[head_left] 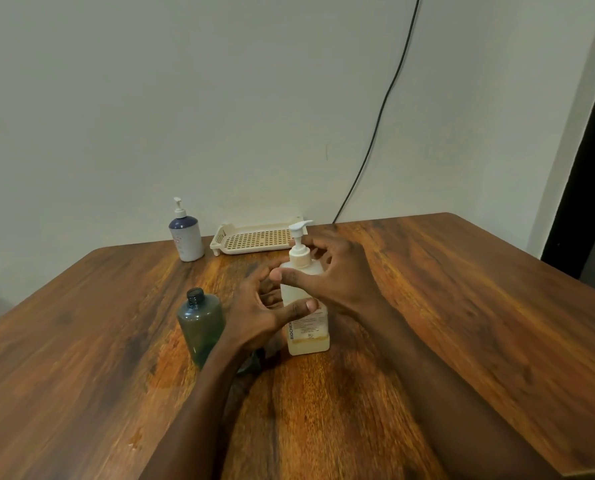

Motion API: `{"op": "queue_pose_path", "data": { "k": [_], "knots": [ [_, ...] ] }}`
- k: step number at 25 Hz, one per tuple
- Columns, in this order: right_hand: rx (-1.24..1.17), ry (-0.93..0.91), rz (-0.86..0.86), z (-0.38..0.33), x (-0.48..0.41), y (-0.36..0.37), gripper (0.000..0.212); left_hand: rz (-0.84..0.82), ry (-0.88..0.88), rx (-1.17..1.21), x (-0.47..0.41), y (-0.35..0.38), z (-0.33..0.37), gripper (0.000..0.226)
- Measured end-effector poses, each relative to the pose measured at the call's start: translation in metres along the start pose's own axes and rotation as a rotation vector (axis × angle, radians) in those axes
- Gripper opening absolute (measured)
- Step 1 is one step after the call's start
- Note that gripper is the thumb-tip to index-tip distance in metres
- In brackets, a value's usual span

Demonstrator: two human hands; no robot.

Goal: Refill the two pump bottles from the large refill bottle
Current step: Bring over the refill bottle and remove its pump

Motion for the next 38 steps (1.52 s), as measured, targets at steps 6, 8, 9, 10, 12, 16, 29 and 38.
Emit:
{"op": "queue_pose_path", "data": {
  "k": [6, 8, 9, 10, 12, 16, 29, 38],
  "knots": [
    [-0.226, 0.143, 0.056, 0.007, -0.002, -0.007, 0.039, 0.017, 0.037, -0.005, -0.001, 0.002, 0.001, 0.091],
    [-0.276, 0.139, -0.078, 0.008, -0.002, -0.005, 0.037, 0.012, 0.048, -0.007, -0.001, 0.002, 0.003, 0.097],
    [-0.272, 0.126, -0.137, 0.008, -0.002, -0.005, 0.038, 0.01, 0.045, -0.015, 0.0, 0.002, 0.003, 0.097],
    [-0.25, 0.117, -0.177, 0.007, -0.001, -0.004, 0.042, 0.012, 0.039, -0.021, 0.0, 0.002, 0.002, 0.094],
    [-0.134, 0.107, -0.153, 0.004, 0.0, -0.005, 0.055, 0.036, 0.038, -0.038, 0.003, 0.002, 0.003, 0.083],
    [0.047, 0.081, 0.103, -0.002, -0.002, -0.011, 0.053, 0.059, 0.029, -0.052, 0.002, 0.002, 0.001, 0.087],
    [-0.029, 0.152, 0.055, -0.002, 0.003, -0.015, 0.072, 0.084, 0.054, -0.082, 0.007, 0.003, 0.01, 0.084],
    [-0.486, 0.219, -0.191, 0.003, -0.001, -0.007, 0.059, 0.054, 0.074, -0.059, 0.004, 0.004, 0.007, 0.093]
  ]
}}
Point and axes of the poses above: each hand's wrist, its own x-axis away from the middle knuckle, its own y-axis out of the palm, z = x × y, the point moved 5 cm from there along -x, towards the middle knuckle, and after that the axes turned 6 degrees about -y, right-handed, at the moved point
